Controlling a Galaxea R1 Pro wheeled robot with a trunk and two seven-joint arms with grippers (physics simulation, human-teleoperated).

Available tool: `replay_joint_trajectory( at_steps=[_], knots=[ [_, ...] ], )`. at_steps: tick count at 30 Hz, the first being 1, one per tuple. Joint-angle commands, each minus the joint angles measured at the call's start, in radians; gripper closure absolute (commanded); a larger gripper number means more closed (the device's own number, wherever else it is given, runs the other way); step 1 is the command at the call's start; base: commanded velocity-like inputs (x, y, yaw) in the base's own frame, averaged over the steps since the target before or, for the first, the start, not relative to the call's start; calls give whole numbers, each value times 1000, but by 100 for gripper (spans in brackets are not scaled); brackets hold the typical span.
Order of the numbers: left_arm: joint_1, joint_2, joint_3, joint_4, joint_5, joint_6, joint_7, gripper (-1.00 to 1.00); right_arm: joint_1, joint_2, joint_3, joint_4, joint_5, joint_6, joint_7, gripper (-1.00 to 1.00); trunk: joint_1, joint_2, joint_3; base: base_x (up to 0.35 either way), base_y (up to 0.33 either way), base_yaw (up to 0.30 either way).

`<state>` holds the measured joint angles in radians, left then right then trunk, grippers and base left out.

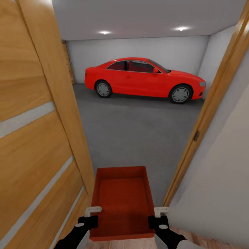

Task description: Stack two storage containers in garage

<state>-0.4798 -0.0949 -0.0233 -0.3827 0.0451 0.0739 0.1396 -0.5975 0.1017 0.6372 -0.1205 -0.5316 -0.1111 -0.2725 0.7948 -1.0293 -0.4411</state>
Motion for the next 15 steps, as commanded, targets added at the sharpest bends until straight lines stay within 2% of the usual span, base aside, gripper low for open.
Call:
replay_joint_trajectory(
  at_steps=[1,11,15],
  knots=[
    [1,1,-18,42,0,6,10,100,-15,-9,-71,1,-5,-7,-55,100,0,-1,-1,94,310,-74],
    [1,1,-18,42,-1,6,10,100,-15,-5,-71,1,-5,-7,-56,100,0,-1,-1,92,258,-221],
    [1,1,-18,42,-1,6,11,100,-15,-5,-71,1,-5,-7,-56,100,0,-1,-1,10,36,-243]
  ],
)
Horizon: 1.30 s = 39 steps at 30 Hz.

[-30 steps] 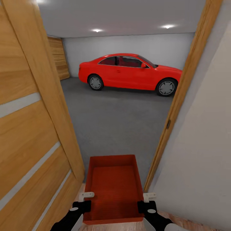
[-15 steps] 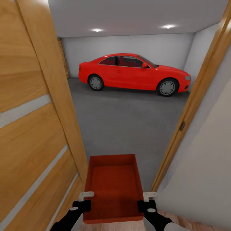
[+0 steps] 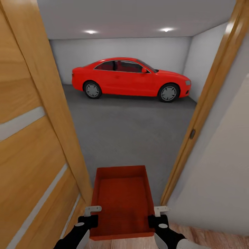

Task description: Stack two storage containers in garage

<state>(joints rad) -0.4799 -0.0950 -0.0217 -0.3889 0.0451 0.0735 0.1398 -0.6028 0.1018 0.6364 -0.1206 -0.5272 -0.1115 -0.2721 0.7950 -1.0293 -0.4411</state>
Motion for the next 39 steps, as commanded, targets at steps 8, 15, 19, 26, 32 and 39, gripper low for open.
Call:
replay_joint_trajectory(
  at_steps=[8,15,19,26,32,39],
  knots=[
    [1,1,-20,48,-1,6,11,100,-9,-5,-70,1,-10,-7,-56,100,0,-1,-1,1,3,-243],
    [1,1,-20,48,0,6,11,100,-9,-6,-70,1,-10,-7,-56,100,0,-1,-1,0,0,-175],
    [1,1,-19,48,0,6,11,100,-9,-5,-70,1,-10,-7,-56,100,0,-1,-1,0,0,-20],
    [1,1,-19,48,1,6,11,100,-9,-5,-70,1,-10,-7,-56,100,0,-1,-1,0,155,-2],
    [1,1,-20,48,0,6,11,100,-9,-5,-70,1,-10,-7,-56,100,0,-1,-1,0,242,0],
    [1,1,-19,48,-1,6,11,100,-9,-8,-70,1,-11,-7,-56,100,0,-1,-1,0,14,0]
  ],
)
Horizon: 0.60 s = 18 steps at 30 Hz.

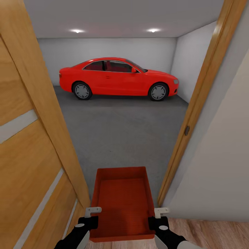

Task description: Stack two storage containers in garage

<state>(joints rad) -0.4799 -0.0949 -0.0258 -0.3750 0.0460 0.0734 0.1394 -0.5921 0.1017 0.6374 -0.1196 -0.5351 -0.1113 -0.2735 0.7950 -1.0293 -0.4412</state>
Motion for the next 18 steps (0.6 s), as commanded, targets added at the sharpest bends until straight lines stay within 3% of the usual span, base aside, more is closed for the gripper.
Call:
replay_joint_trajectory(
  at_steps=[1,9,18],
  knots=[
    [1,1,-14,34,-1,6,11,100,-20,-8,-71,0,-3,-6,-53,100,0,-1,-1,0,0,0],
    [1,1,-14,34,0,6,11,100,-20,-7,-71,0,-2,-7,-54,100,0,-1,-1,36,0,0],
    [1,1,-14,34,-1,6,11,100,-20,-7,-70,0,-2,-7,-53,100,0,-1,-1,299,0,0]
  ],
)
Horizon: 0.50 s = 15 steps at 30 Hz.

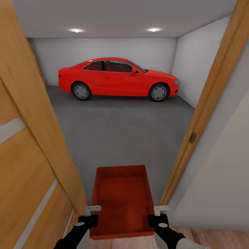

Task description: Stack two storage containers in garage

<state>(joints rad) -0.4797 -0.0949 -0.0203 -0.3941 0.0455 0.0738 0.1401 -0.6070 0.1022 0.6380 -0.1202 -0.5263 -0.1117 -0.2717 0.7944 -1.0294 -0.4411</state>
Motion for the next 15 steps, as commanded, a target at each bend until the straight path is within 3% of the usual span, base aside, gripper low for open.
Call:
replay_joint_trajectory(
  at_steps=[1,15],
  knots=[
    [1,1,-20,54,0,6,10,100,-5,-7,-71,1,-11,-6,-55,100,1,-1,-1,321,0,0],
    [1,1,-20,54,-1,6,10,100,-5,-7,-71,1,-12,-6,-55,100,1,-1,-1,322,0,0]
  ],
)
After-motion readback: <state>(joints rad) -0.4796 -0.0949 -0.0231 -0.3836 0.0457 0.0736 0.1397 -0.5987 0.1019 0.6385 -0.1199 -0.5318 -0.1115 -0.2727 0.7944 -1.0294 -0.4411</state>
